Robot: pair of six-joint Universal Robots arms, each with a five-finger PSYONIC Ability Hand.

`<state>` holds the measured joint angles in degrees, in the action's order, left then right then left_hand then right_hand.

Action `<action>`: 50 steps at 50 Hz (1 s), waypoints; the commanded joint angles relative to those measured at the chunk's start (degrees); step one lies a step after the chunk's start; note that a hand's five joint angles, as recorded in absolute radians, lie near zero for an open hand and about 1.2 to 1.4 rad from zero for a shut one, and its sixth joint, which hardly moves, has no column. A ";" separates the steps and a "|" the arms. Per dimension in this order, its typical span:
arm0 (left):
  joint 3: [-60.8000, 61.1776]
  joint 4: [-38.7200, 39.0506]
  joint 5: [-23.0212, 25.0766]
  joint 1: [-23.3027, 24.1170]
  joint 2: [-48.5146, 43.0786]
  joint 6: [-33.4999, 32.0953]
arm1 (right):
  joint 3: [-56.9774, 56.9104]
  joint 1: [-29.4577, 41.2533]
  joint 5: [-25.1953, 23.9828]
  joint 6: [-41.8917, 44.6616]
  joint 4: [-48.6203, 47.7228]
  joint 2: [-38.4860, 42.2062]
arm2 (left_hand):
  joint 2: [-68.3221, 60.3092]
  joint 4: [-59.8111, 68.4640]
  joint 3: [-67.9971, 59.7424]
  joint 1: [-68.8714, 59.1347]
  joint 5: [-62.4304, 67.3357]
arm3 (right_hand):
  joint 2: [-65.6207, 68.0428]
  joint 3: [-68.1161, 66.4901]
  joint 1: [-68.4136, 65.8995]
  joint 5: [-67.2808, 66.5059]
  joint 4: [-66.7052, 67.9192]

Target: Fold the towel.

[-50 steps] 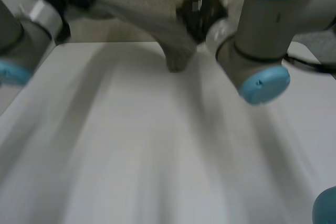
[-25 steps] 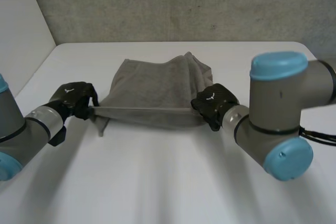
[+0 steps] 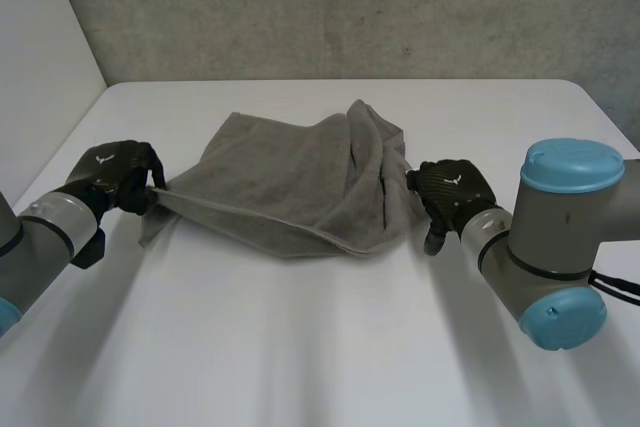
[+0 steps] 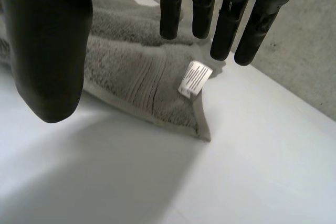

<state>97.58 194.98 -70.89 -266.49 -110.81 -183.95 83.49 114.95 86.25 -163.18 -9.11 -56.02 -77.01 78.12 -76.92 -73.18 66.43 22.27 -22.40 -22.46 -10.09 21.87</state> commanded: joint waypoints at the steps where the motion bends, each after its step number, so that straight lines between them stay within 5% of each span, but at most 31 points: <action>1: -0.19 0.05 0.14 -0.96 0.15 4.21 | -0.52 0.10 -0.38 -0.30 -2.31 3.19 | -2.99 1.88 -3.08 -6.82 3.57 | 0.43 -0.30 -0.24 -2.61 0.83; 34: 0.16 0.05 0.05 -1.05 0.24 4.83 | -10.28 4.76 0.41 -5.48 -6.18 13.39 | -2.99 1.88 -3.08 -6.82 3.57 | 10.35 -10.22 -10.17 -12.53 10.76; 39: 0.16 0.05 -0.03 -1.14 0.68 5.00 | -11.77 4.76 0.50 -5.31 -6.18 14.27 | -2.99 1.88 -3.08 -6.82 3.57 | 24.65 -24.52 -24.46 -26.83 25.05; 45: 0.07 0.13 -0.12 -2.10 1.21 5.61 | -14.14 4.67 2.25 -4.78 -5.83 14.44 | -2.99 1.88 -3.08 -6.82 3.57 | 57.66 -57.53 -57.47 -59.84 58.06; 50: -0.02 0.13 -0.12 -2.63 1.30 6.58 | -16.52 3.53 5.77 -4.69 -4.78 13.74 | -2.99 1.88 -3.08 -6.82 3.57 | 57.73 -57.60 -57.54 -59.91 58.13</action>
<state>97.64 195.10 -70.98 -268.43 -109.64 -178.39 69.26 119.48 88.64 -168.01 -14.86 -41.54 -77.01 78.12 -76.92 -73.18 66.43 75.08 -75.22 -75.32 -66.00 76.51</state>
